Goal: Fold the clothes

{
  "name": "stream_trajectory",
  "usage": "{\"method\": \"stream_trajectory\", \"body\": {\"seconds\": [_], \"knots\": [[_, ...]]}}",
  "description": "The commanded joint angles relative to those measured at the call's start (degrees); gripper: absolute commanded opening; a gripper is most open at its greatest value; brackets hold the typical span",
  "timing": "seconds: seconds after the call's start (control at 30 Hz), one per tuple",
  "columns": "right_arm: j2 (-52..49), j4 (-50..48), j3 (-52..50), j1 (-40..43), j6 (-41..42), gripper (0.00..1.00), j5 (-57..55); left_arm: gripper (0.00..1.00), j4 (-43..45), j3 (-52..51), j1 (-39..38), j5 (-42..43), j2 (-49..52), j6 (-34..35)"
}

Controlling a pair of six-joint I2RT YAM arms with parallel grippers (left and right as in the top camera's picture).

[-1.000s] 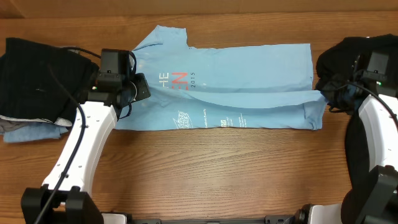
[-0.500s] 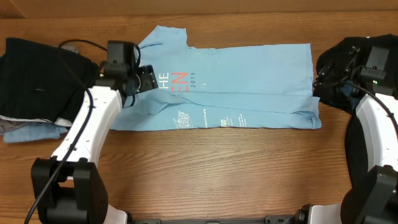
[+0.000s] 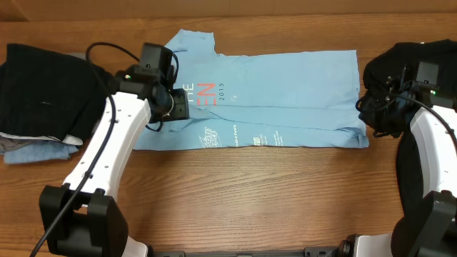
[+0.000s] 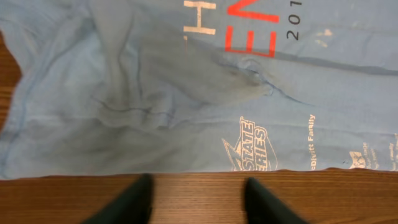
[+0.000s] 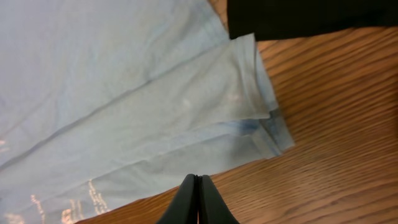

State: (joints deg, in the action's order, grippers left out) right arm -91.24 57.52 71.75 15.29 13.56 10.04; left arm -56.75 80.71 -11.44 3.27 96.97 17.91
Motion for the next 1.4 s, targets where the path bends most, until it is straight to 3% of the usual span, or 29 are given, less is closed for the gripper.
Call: {"method": "stream_trajectory", "body": {"seconds": [0.0, 0.07, 0.4, 0.63, 1.13, 1.23, 1.37], "knots": [[-0.2, -0.9, -2.7, -0.3, 0.1, 0.04, 2.8, 0.13, 2.4, -2.7, -0.6, 1.3, 3.4, 1.4], [-0.2, -2.9, -4.5, -0.3, 0.1, 0.04, 3.2, 0.04, 3.4, -2.8, -1.1, 1.3, 5.3, 1.4], [-0.3, -18.8, -17.1, -2.3, 0.1, 0.04, 6.4, 0.04, 7.8, -2.8, -6.0, 0.4, 13.0, 1.2], [-0.5, -27.8, -24.2, -4.1, 0.1, 0.04, 6.8, 0.04, 7.5, -2.8, -7.5, -5.9, 17.0, 1.4], [-0.5, -29.2, -25.0, -4.1, 0.1, 0.04, 6.3, 0.05, 11.2, -2.8, -7.5, -10.2, 19.8, 1.4], [-0.5, -29.1, -25.0, -4.1, 0.1, 0.04, 5.0, 0.06, 13.2, -2.8, -7.4, -14.1, 19.8, 1.3], [-0.5, -28.7, -25.0, -4.1, 0.1, 0.04, 5.0, 0.08, 21.7, -2.4, -6.9, -22.1, 19.8, -6.7]]}}
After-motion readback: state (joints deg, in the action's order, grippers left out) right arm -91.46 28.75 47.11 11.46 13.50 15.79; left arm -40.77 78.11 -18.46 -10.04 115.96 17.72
